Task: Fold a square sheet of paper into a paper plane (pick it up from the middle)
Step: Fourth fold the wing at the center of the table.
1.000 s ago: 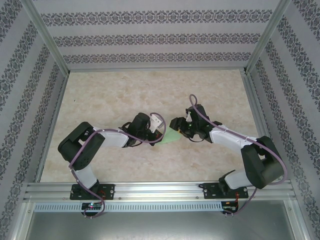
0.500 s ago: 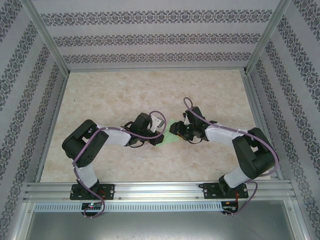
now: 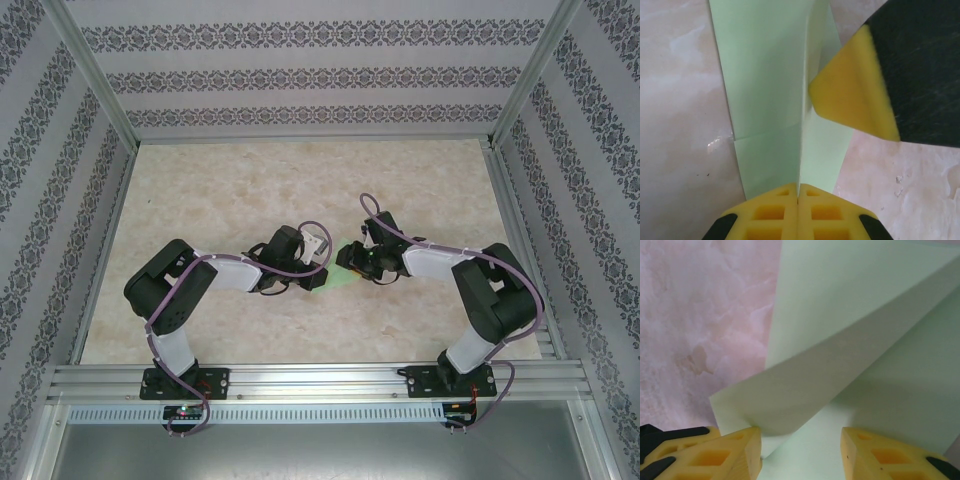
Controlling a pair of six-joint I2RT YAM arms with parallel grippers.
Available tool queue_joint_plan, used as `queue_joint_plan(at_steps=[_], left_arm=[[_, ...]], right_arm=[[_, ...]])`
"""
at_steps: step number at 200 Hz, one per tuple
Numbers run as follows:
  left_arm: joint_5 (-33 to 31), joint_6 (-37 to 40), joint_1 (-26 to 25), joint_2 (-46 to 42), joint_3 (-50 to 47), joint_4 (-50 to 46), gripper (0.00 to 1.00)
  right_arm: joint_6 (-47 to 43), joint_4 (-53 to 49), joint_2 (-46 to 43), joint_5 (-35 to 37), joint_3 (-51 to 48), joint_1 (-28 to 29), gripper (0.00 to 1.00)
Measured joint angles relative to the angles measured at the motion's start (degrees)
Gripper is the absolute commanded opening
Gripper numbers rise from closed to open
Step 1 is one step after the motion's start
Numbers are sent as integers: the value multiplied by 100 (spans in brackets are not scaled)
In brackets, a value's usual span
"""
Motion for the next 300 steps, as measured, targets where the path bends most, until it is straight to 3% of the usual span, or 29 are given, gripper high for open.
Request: queue_joint_plan(at_steps=[23, 60, 88, 129, 167, 215, 300], left_arm=[[0, -11, 0, 0, 11, -31, 8], [-42, -39, 2, 0, 133, -306, 28], [-31, -87, 17, -2, 166, -503, 38], [-39, -221, 125, -387, 162, -820, 46], [-107, -634, 208, -887, 160, -835, 38], [291, -1132, 192, -424, 164, -726, 20], [190, -1215, 190, -138, 361, -973, 14]], right_arm=[[0, -4, 50, 20, 4, 0, 49], [4, -267, 157, 179, 234, 63, 52], [2, -481, 184, 358, 354, 111, 54], [39, -688, 254, 452, 494, 140, 56], [81, -894, 356, 527, 658, 162, 54], [199, -1099, 487, 645, 826, 179, 49], [190, -1307, 581, 688, 977, 188, 49]])
